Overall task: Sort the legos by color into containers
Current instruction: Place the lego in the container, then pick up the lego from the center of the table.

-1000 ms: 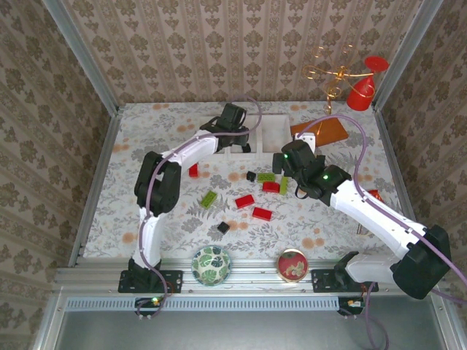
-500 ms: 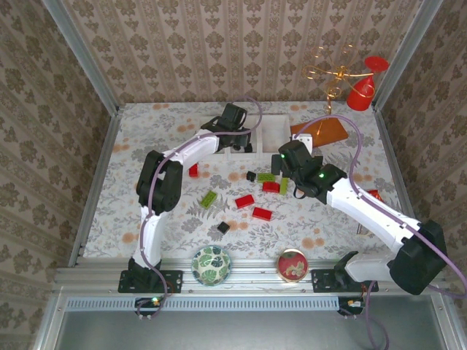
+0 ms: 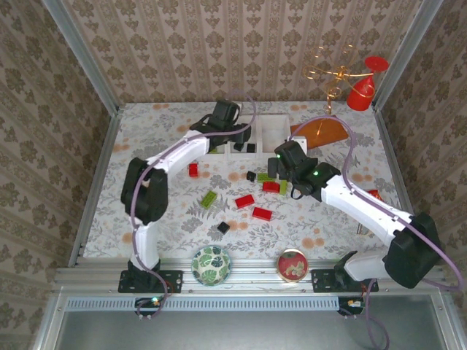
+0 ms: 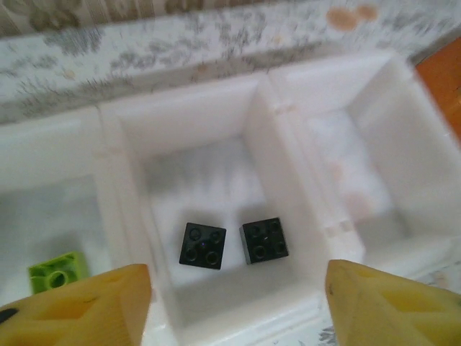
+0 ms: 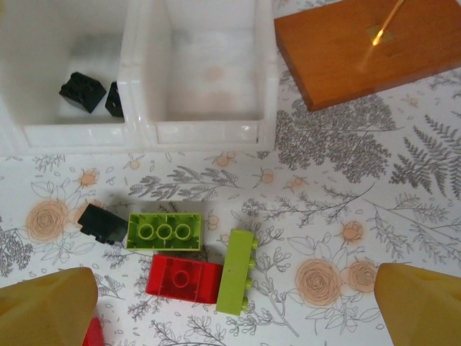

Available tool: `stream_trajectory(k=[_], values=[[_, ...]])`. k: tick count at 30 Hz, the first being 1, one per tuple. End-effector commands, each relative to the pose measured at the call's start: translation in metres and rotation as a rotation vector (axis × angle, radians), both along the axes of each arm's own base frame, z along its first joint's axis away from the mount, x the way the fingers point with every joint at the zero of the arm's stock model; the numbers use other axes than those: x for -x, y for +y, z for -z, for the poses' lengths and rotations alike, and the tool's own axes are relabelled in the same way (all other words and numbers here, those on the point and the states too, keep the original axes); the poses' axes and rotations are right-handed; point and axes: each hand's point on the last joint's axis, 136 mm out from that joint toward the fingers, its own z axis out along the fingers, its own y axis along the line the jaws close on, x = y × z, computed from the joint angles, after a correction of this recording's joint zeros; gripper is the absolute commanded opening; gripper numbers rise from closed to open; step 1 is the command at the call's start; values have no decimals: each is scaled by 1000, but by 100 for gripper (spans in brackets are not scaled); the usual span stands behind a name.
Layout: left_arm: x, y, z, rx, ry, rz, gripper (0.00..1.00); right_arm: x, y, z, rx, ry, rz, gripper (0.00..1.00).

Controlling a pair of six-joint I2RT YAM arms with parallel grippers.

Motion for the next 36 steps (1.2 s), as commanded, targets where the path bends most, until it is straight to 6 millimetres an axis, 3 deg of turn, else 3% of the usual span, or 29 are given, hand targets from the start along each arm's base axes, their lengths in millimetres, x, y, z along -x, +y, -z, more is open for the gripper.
stream_trajectory(k=[1, 6, 22, 27, 36], values=[[8, 16, -41, 54, -84, -32, 73, -4, 7, -1, -13, 22, -23, 100], [28, 50, -51, 62, -123, -103, 99, -11, 21, 12, -7, 79, -64, 100], [91, 190, -10, 52, -89, -434, 100, -20, 59, 53, 29, 227, -185, 98], [107, 212, -4, 54, -85, -473, 100, -21, 69, 70, 39, 288, -222, 98], [129, 227, 18, 57, -60, -497, 100, -24, 93, 94, 77, 372, -298, 96]])
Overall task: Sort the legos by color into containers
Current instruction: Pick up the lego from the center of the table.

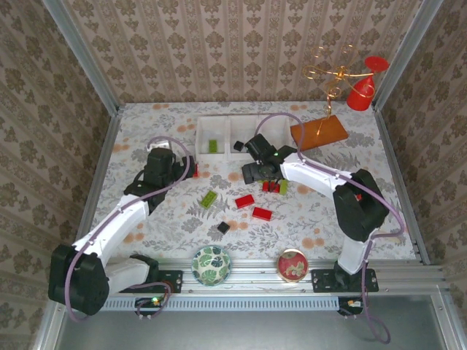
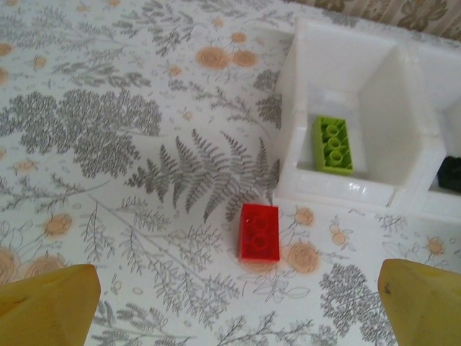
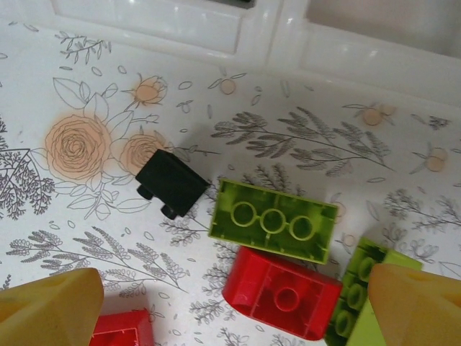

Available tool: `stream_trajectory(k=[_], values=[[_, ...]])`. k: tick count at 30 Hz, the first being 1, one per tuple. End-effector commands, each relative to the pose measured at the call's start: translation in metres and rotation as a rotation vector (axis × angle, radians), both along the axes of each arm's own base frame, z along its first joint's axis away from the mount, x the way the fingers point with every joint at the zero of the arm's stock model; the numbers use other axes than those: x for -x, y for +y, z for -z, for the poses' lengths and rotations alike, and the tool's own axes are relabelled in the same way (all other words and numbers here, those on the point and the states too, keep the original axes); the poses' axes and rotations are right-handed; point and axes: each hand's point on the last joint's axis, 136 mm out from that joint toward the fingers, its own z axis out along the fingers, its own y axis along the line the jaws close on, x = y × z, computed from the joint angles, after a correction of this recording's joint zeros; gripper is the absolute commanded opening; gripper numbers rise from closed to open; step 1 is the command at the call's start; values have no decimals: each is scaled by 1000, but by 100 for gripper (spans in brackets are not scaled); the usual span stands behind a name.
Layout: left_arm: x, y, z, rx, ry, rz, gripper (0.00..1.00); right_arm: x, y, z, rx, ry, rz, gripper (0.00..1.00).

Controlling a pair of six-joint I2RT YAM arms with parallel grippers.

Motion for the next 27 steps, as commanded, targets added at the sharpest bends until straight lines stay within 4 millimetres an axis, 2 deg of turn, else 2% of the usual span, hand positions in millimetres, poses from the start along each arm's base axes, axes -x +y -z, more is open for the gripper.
stream_trajectory(k=[1, 10, 14, 21, 27], values=[[4, 9, 7, 17, 10, -36, 100, 6, 11, 8, 21, 53, -61, 95], [6, 10, 14, 29, 21, -43, 100, -8, 30, 25, 47, 87, -130, 89], [6, 10, 15, 28, 25, -43, 100, -14, 33, 33, 66, 104, -143, 85], [8, 13, 20, 24, 37, -52, 100, -19, 36, 42, 70, 117, -145, 84], [8, 14, 23, 27, 43, -56, 100, -22, 39, 51, 90, 134, -177, 79]])
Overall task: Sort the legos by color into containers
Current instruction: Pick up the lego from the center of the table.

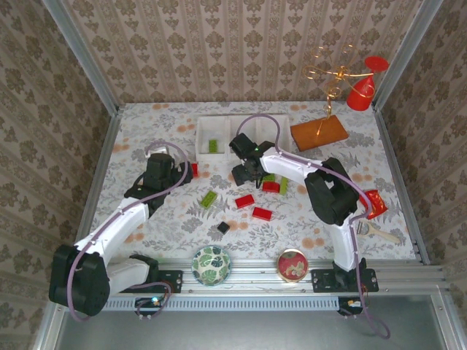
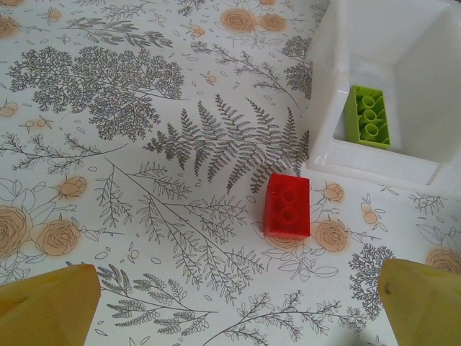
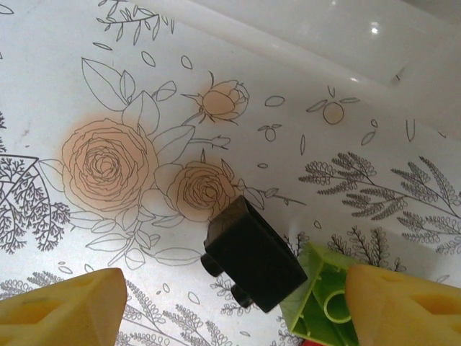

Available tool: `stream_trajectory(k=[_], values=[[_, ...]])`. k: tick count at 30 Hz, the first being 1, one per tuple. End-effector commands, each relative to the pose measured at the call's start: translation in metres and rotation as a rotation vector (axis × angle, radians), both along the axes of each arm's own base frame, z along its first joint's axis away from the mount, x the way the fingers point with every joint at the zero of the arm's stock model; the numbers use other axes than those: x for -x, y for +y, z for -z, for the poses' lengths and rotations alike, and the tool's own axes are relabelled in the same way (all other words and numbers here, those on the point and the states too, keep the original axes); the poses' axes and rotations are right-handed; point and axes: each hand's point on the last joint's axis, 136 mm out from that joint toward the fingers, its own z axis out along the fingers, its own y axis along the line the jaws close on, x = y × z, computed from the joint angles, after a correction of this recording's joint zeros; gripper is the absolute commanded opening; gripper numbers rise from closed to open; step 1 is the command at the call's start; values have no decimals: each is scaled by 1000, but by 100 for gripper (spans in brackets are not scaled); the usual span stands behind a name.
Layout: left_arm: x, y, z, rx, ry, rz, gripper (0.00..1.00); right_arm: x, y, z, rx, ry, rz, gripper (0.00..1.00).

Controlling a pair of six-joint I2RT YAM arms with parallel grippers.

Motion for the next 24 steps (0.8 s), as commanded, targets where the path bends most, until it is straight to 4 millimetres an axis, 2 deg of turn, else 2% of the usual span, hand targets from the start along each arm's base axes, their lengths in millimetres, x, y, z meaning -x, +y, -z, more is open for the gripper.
stream_trajectory(k=[1, 4, 12, 18, 24], values=[[0, 3, 0, 22, -7, -20, 100, 0, 1, 9, 24, 34, -37, 78], [0, 4, 1, 23, -6, -23, 100, -3, 4, 12, 31, 37, -52, 77], [-1, 4, 2, 29, -4, -25, 100, -3, 9, 21, 32, 64, -76, 61], [-2, 4, 3, 33, -1, -23, 100, 1, 9, 20, 19, 68, -79, 51], [-2, 3, 5, 38, 1, -24, 100, 5, 9, 19, 10, 69, -74, 29]])
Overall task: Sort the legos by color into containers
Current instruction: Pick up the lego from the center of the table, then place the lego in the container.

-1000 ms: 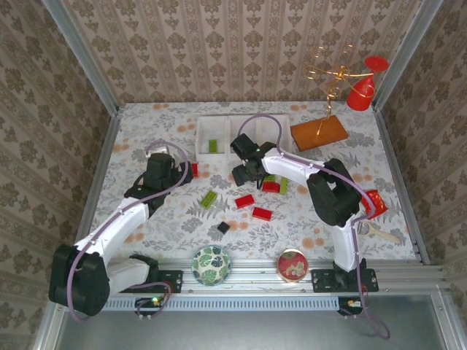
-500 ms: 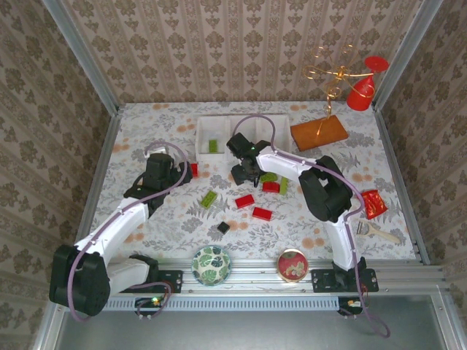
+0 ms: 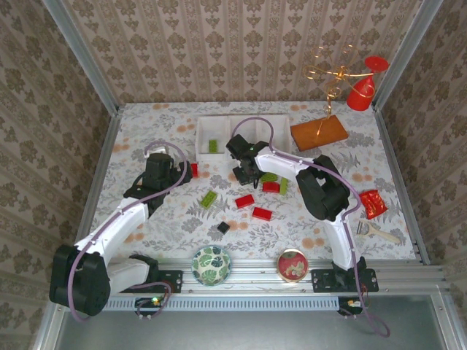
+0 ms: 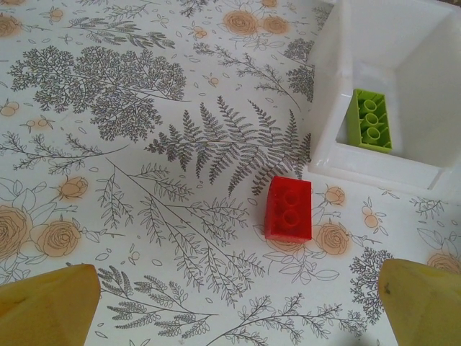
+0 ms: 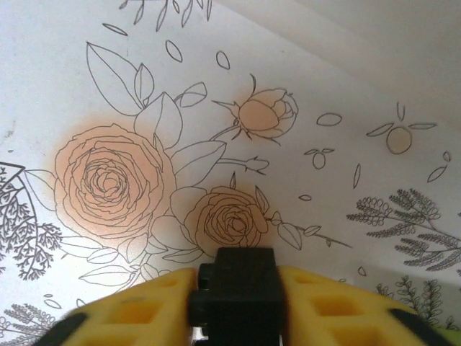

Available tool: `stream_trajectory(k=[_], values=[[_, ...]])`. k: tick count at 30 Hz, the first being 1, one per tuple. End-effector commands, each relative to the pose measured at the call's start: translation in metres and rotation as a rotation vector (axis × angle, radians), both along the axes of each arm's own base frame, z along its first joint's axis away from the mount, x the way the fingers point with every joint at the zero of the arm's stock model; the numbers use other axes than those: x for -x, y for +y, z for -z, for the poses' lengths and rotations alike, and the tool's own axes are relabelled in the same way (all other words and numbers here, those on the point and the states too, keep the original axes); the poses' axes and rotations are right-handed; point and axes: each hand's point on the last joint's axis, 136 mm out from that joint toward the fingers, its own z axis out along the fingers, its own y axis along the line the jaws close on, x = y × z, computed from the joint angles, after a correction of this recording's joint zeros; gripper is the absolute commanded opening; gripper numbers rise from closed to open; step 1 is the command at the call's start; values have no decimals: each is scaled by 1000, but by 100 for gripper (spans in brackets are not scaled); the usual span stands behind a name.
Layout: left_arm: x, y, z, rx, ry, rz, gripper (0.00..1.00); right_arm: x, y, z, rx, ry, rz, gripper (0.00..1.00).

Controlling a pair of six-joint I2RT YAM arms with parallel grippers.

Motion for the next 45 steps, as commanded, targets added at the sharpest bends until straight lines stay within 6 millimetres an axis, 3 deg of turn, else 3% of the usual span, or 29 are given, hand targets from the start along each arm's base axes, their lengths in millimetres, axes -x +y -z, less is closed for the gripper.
stream_trajectory(k=[1, 11, 16, 22, 36, 45], values=[[0, 2, 6, 25, 7, -21, 100, 6, -2, -5, -11, 10, -1, 27], [-1, 3, 3, 28, 0, -23, 100, -15, -1, -51, -45, -123, 36, 22], [-1, 3, 3, 27, -2, -18, 100, -40, -3, -81, -51, -223, 74, 22], [0, 1, 4, 23, 6, 0, 100, -72, -2, -101, -58, -305, 114, 22], [7, -10, 7, 15, 30, 81, 100, -131, -3, -106, -60, -398, 168, 24], [26, -30, 15, -17, 61, 174, 100, -146, -7, -102, -59, -401, 185, 33]])
